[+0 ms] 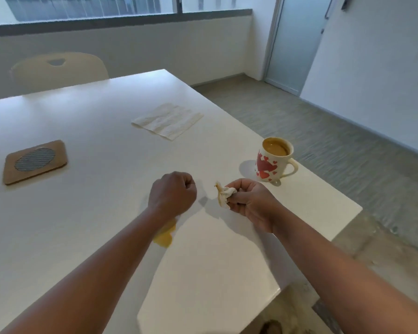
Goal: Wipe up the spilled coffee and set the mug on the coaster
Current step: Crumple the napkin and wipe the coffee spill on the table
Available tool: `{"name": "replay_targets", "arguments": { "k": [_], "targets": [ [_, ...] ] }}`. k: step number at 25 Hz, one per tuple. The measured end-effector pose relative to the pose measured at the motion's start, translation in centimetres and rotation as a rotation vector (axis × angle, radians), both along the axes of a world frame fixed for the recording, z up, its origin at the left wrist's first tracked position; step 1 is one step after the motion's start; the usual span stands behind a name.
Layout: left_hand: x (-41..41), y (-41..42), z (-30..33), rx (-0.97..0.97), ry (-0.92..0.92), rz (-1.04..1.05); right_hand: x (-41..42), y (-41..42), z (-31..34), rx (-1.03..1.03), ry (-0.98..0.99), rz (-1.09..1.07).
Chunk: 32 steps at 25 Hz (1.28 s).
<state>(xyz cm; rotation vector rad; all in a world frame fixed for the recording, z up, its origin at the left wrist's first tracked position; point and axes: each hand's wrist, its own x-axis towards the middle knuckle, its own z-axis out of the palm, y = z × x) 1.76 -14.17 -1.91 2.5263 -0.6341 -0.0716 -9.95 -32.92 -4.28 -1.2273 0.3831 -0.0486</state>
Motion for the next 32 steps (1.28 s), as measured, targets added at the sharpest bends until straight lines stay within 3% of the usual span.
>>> {"name": "replay_targets", "arguments": {
  "k": [5, 10, 15, 21, 28, 32],
  "targets": [
    [-5.1, -8.1, -1.3, 0.043, 0.102, -0.275, -5.6, -6.8, 0.2, -0.162, 0.067, 0.054],
    [-9.5, -17.1, -3.0, -0.030, 0.122, -0.406, -9.8, -15.8, 0.4, -0.147, 0.088, 0.050],
    [-11.4, -25.3, -4.4, -0.149, 0.054, -0.543, -11.6, -24.4, -0.1, -0.072, 0.072, -0.141],
    [-11.2, -33.9, -5.5, -0.069, -0.107, -0.631, -10.6, -31.7, -3.9, -0.057, 0.123, -0.433],
    [-9.1, -40.1, -5.9, 0.170, -0.045, -0.594, -10.1, -37.6, -14.8, -0.168, 0.500, -0.460],
    [-9.1, -39.8, -6.1, 0.163, -0.035, -0.541, -9.6, -39.0, -21.3, -0.266, 0.698, -0.372]
  ]
}}
